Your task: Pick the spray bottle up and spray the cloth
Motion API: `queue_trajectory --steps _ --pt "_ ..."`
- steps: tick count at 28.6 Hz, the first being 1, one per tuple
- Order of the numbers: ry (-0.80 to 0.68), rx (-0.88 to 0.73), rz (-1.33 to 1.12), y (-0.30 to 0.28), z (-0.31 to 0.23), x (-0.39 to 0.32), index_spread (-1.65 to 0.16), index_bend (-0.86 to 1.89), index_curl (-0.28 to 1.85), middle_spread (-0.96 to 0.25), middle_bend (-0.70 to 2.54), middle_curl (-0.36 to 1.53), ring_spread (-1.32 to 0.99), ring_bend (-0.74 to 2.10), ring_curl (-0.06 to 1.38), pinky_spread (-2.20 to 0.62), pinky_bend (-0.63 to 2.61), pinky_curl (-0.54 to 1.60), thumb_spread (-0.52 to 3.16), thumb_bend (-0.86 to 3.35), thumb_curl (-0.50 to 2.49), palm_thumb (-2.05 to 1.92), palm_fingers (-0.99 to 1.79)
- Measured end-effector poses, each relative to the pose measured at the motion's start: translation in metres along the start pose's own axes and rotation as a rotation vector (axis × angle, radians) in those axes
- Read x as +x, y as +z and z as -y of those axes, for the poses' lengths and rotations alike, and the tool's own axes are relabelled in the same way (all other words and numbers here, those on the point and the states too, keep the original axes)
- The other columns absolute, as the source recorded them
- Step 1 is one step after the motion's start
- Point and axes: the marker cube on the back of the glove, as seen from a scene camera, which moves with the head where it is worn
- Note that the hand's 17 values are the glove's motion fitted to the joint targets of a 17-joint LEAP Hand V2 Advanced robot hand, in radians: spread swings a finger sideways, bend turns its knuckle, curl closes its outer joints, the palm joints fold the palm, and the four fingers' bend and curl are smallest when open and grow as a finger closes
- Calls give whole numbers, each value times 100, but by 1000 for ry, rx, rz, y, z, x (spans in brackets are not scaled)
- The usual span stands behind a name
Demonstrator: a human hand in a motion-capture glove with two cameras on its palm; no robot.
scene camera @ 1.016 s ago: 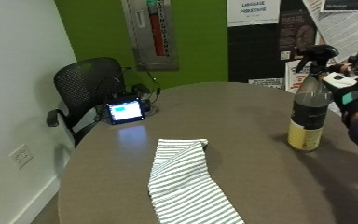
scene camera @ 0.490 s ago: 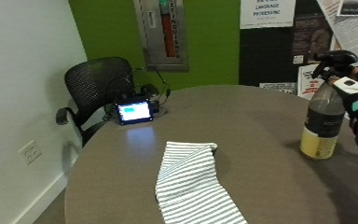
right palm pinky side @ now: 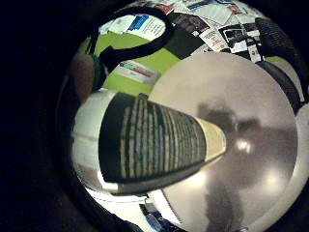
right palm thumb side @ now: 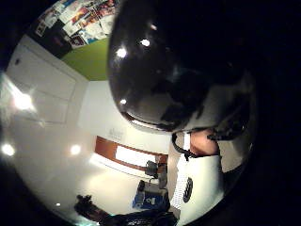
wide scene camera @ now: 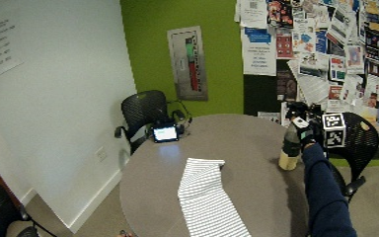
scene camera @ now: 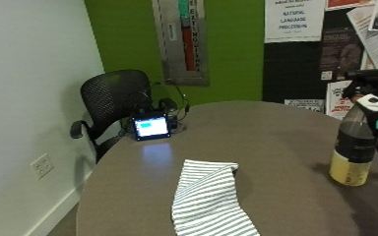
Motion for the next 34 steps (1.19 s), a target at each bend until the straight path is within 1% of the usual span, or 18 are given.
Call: queue_trajectory --steps 1,7,8,11,13,15,16,17,20,27,34 --pt "1 2 13 -1 0 0 -33 6 27 -19 45 46 -25 52 40 2 31 26 90 4 55 96 101" --pt "-34 29 84 -7 7 -2 -32 7 25 -21 47 49 -25 55 44 -13 37 31 82 -1 57 98 107" --pt "-37 34 88 -8 8 -1 -30 20 29 -20 45 49 -25 53 43 -14 34 31 79 -2 57 97 113" --pt "-43 61 92 -10 9 1 -28 32 34 -20 42 49 -26 49 44 -18 31 32 76 -3 57 98 119" --pt "-45 86 94 -11 8 0 -28 36 37 -19 40 49 -26 46 43 -16 30 32 72 -2 58 99 116" --pt "-53 115 89 -11 6 0 -27 44 40 -17 36 48 -23 37 41 -8 25 31 71 -2 59 100 108" --pt "-58 135 81 -12 5 0 -27 45 41 -17 34 47 -21 36 40 -7 25 31 71 -2 59 100 108" --pt "-63 158 70 -13 4 2 -27 40 40 -15 41 49 -20 41 42 -6 21 30 71 -3 60 99 120" --pt "-80 242 32 -23 0 9 -27 36 42 -15 46 50 -21 48 43 -9 23 32 72 -4 60 95 135" --pt "-129 406 -27 -67 -10 5 -26 34 45 -15 52 51 -20 55 44 -13 26 33 83 -3 59 87 142" --pt "-179 410 -33 -89 -13 -5 -26 36 47 -14 55 51 -20 58 45 -16 29 35 94 -1 59 87 142"
